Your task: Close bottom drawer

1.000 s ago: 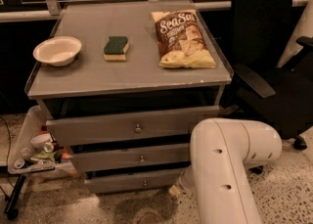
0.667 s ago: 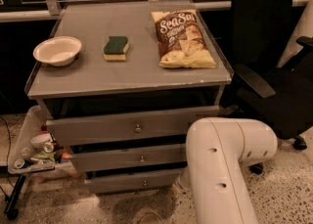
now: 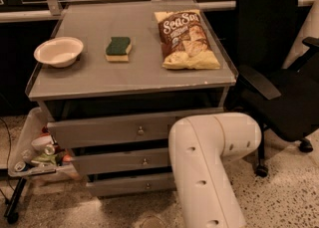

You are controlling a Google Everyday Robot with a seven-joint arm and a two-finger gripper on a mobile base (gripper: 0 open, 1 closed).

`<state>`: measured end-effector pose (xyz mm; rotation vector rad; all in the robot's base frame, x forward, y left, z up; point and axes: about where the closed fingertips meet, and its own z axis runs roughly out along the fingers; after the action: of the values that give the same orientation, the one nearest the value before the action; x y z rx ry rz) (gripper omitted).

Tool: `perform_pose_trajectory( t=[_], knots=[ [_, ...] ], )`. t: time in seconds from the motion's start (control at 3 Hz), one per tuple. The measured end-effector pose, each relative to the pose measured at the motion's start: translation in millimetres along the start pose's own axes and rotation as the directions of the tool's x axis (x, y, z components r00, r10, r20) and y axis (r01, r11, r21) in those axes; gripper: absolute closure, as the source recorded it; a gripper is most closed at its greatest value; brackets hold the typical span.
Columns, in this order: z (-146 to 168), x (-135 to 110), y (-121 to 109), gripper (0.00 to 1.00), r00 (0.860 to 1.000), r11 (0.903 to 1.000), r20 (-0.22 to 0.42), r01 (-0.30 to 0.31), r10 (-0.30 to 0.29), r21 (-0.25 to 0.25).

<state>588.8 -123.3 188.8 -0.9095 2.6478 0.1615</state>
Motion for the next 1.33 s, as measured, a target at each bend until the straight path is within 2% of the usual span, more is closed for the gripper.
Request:
perform_pose_trajectory(
  t=[0.33, 0.67, 1.33],
  knots=[
    [4.5, -7.7, -3.9, 1.0, 1.0, 0.9999, 0.003, 0.0, 0.0, 0.017],
    [4.6, -7.7, -3.9, 0.81, 1.0, 0.9999, 0.003, 0.0, 0.0, 0.017],
    [4.6, -7.7, -3.9, 0.35, 1.0, 0.9999, 0.003, 0.0, 0.0, 0.017]
  ],
)
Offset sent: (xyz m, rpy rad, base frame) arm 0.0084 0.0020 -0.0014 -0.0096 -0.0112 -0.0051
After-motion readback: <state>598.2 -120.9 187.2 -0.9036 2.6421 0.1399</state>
